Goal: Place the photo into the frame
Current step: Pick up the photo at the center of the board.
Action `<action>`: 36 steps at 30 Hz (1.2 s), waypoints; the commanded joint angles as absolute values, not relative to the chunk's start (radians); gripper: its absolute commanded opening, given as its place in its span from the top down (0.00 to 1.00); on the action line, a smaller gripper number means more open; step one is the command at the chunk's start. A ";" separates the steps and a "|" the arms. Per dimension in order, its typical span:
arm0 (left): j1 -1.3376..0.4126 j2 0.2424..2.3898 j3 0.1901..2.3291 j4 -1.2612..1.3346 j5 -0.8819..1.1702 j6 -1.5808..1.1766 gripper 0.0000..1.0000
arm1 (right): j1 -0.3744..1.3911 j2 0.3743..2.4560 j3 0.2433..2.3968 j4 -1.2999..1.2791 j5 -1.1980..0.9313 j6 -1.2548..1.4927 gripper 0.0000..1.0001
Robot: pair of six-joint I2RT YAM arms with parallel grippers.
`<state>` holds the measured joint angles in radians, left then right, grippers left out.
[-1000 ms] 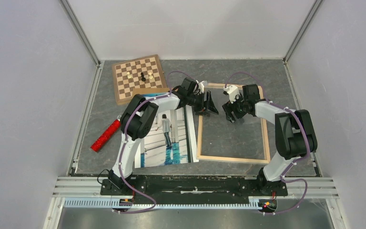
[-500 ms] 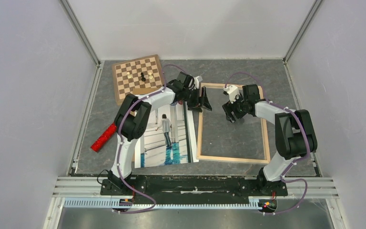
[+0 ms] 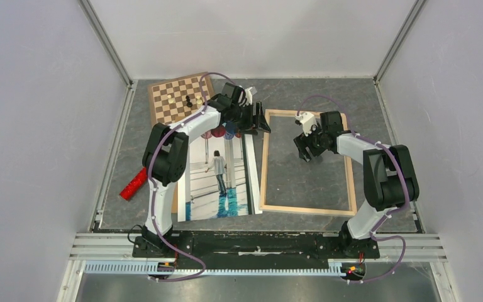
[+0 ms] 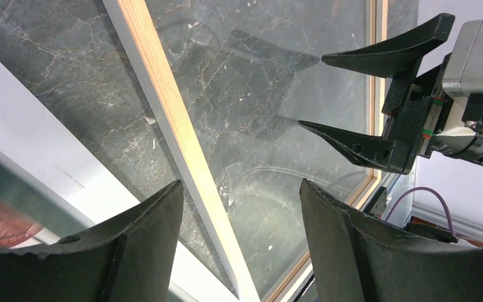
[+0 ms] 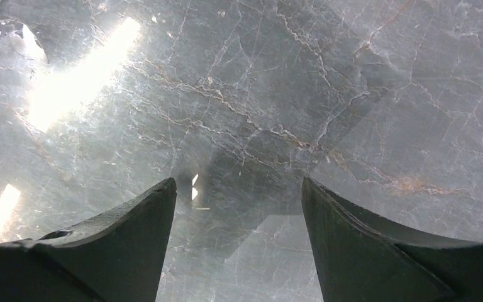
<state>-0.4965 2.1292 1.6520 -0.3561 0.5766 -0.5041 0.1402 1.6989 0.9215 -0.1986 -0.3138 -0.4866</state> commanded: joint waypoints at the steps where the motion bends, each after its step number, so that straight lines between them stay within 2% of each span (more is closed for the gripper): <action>1: -0.487 2.075 1.705 -0.379 0.581 -0.450 0.26 | 0.138 1.649 0.936 -0.202 -0.309 -0.467 0.24; 16: -0.411 1.999 1.746 -0.475 0.601 -0.357 0.21 | 0.125 1.461 0.979 -0.210 -0.178 -0.364 0.16; 17: -0.407 1.983 1.742 -0.487 0.594 -0.339 0.20 | 0.122 1.443 0.975 -0.211 -0.160 -0.351 0.15; 18: -0.405 1.965 1.735 -0.500 0.584 -0.322 0.20 | 0.117 1.424 0.970 -0.212 -0.136 -0.339 0.06; 19: -0.400 1.949 1.727 -0.510 0.578 -0.304 0.20 | 0.113 1.408 0.967 -0.217 -0.119 -0.331 0.04; 24: -0.370 1.836 1.656 -0.575 0.542 -0.189 0.19 | 0.074 1.310 0.914 -0.227 -0.050 -0.299 0.02; 30: -0.357 1.641 1.506 -0.640 0.369 -0.009 0.19 | 0.026 1.233 0.831 -0.240 0.057 -0.280 0.02; 36: -0.326 1.474 1.343 -0.708 0.152 0.104 0.18 | -0.047 1.211 0.724 -0.198 0.040 -0.277 0.03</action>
<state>-0.3519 1.5661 1.4208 -0.6403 0.3260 -0.0383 -0.0063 1.2388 0.7841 -0.2398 0.0181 -0.2962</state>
